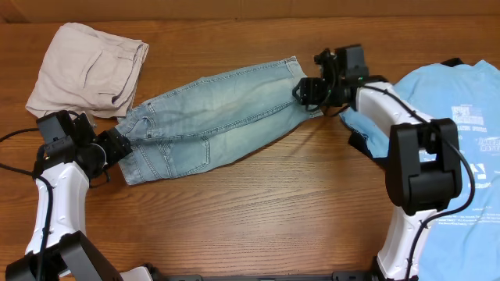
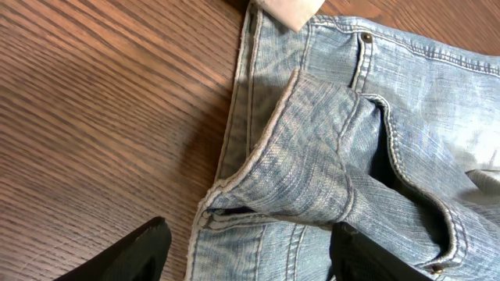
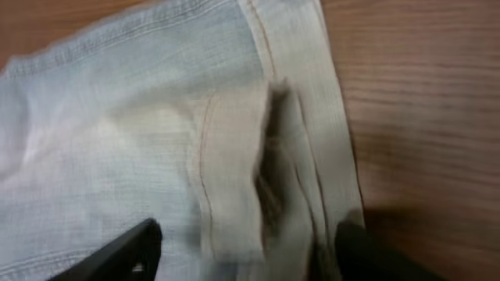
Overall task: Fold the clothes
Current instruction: 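Lower the folded edge onto the shorts and release both grippers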
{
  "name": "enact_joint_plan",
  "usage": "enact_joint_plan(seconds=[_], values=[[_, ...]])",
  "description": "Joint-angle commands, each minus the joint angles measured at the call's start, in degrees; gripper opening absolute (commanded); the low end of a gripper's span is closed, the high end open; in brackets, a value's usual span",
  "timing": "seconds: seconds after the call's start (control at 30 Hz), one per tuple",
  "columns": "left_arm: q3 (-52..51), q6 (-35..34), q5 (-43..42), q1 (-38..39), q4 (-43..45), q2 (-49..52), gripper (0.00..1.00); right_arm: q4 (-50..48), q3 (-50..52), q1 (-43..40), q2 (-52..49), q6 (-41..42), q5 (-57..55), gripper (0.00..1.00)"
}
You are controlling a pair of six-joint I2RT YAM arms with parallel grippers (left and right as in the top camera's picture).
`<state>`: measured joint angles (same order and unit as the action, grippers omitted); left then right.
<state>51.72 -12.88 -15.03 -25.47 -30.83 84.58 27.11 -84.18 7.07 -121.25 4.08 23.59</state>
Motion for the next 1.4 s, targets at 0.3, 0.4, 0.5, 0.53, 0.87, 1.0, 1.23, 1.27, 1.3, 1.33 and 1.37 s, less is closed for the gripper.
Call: enact_joint_plan(seconds=[0.3, 0.4, 0.5, 0.53, 0.87, 1.0, 1.23, 1.27, 1.3, 1.33, 1.37], values=[[-0.2, 1.1, -1.1, 0.4, -0.2, 0.4, 0.71, 8.4, -9.3, 0.1, 0.9, 4.9, 4.1, 0.63], [-0.2, 1.1, -1.1, 0.4, -0.2, 0.4, 0.71, 7.3, -9.1, 0.1, 0.4, 5.0, 1.6, 0.63], [-0.2, 1.1, -1.1, 0.4, -0.2, 0.4, 0.71, 7.7, -9.1, 0.3, -1.3, 6.3, -1.9, 0.63], [-0.2, 1.1, -1.1, 0.4, -0.3, 0.4, 0.71, 7.8, -9.1, 0.3, -2.0, 6.6, -1.4, 0.63], [-0.2, 1.2, -1.1, 0.4, -0.4, 0.4, 0.72, 6.7, -9.1, 0.4, -5.9, 6.6, 5.8, 0.30], [-0.2, 1.2, -1.1, 0.4, -0.4, 0.4, 0.72, 7.3, -9.3, -0.2, -3.8, 6.7, 7.3, 0.11], [-0.2, 1.3, -1.1, 0.4, -0.2, 0.4, 0.72, 8.2, -10.7, -1.0, 3.9, 7.1, 8.1, 0.04], [-0.2, 1.3, -1.1, 0.4, 0.0, 0.4, 0.72, 8.3, -10.8, -1.0, 5.0, 7.1, 7.9, 0.04], [-0.2, 1.3, -1.1, 0.4, 0.0, 0.4, 0.72, 8.4, -10.8, -1.0, 5.7, 7.5, 7.3, 0.04], [-0.2, 1.3, -1.1, 0.4, 0.0, 0.4, 0.73, 8.4, -10.8, -1.0, 6.3, 8.6, 6.0, 0.04], [-0.2, 1.3, -1.1, 0.4, 0.0, 0.4, 0.73, 8.5, -10.8, -1.0, 6.6, 9.6, 4.9, 0.04]])
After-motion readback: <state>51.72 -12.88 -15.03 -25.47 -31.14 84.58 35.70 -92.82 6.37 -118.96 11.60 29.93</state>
